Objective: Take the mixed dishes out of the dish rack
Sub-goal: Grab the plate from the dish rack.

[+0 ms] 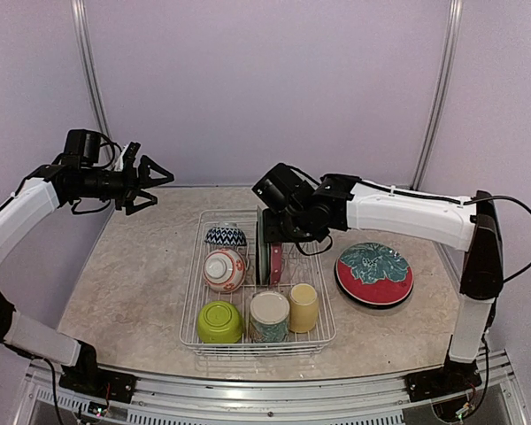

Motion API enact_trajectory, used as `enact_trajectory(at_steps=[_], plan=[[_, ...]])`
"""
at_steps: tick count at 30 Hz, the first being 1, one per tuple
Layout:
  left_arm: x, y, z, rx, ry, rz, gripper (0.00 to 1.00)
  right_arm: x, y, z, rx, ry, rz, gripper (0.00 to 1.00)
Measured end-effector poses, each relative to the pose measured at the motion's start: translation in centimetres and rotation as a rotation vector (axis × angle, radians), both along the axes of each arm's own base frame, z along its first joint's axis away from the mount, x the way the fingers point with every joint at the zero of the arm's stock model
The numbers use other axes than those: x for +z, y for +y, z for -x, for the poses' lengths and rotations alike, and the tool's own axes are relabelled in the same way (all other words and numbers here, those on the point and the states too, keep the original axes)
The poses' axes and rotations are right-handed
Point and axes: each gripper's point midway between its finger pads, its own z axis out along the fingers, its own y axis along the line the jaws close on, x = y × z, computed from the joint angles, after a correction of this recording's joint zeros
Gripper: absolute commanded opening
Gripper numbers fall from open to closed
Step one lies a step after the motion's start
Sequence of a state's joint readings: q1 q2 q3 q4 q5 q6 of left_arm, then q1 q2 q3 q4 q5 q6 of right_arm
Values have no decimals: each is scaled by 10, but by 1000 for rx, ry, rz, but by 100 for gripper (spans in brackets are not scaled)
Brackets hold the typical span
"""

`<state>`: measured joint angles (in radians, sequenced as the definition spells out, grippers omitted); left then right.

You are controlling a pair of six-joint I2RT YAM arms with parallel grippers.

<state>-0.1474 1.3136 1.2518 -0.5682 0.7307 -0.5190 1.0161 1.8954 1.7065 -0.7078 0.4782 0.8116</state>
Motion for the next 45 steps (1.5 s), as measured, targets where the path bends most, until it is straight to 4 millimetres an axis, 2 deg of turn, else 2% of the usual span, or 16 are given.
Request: enact_trajectory(at_steps=[7,11,15,23,24,26,32,45], plan=[[0,0,0,-1,2,3,99,-7,-2,-6,-102,-2,71,51],[0,0,0,-1,1,2,99,-16,-3,-10,-137,4,104,43],[1,0,0,-1,0,2,99,-21,-1,-12,-155,3,115,41],[3,3,0,12,-11,-2,99,-22,2,-15,-181,-15,127,10],[3,5,-1,16,-10,-2,99,-23,0,-15,-190,-18,147,9],[3,9,-3,29,-10,-3,99,-22,0,-16,-196,-17,155,9],[3,19,-7,60,-11,-6,99,-22,-1,-15,-201,-16,167,0],[3,23,-9,72,-11,-6,99,-18,0,-14,-190,-11,188,0]])
